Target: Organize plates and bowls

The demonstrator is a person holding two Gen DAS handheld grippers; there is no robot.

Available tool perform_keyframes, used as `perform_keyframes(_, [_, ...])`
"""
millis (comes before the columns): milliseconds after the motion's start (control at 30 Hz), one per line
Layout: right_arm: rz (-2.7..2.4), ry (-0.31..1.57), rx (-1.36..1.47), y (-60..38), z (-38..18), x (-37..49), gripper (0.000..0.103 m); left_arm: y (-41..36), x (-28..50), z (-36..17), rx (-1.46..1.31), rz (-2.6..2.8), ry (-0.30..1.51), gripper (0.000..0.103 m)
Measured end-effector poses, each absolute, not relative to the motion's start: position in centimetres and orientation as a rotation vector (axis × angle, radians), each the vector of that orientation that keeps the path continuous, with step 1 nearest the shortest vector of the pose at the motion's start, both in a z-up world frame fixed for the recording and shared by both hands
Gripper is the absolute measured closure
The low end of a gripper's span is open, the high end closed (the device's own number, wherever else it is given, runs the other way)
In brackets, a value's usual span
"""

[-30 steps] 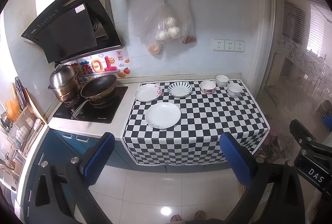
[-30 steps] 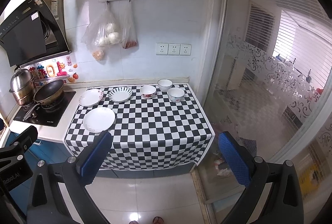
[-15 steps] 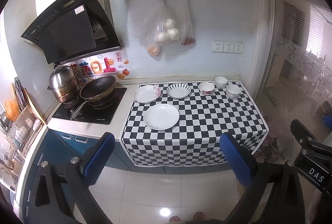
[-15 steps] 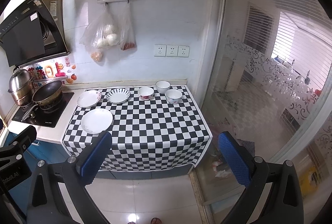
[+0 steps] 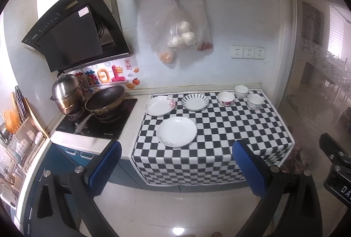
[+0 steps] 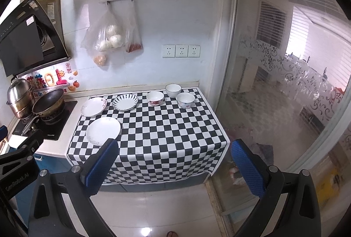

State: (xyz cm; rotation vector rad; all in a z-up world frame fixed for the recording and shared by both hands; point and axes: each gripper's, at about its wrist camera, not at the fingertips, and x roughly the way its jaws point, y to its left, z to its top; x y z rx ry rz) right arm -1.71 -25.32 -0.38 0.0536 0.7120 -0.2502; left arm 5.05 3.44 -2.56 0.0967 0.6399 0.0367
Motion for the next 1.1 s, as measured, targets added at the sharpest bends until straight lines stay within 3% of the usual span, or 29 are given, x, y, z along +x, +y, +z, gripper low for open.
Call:
perform_keyframes(567, [-0.220,0.804,0.080,-20.4,-7.1,10.6,0.000,8.3,16.0,-7.3,0.079,0.092,0.707,0.000])
perform_keyframes(1100, [-0.024,0.974,0.007,-19.3,-17.5,34.9,0.000,7.9,33.1,-13.0,0.070,0.217,0.794,0.000])
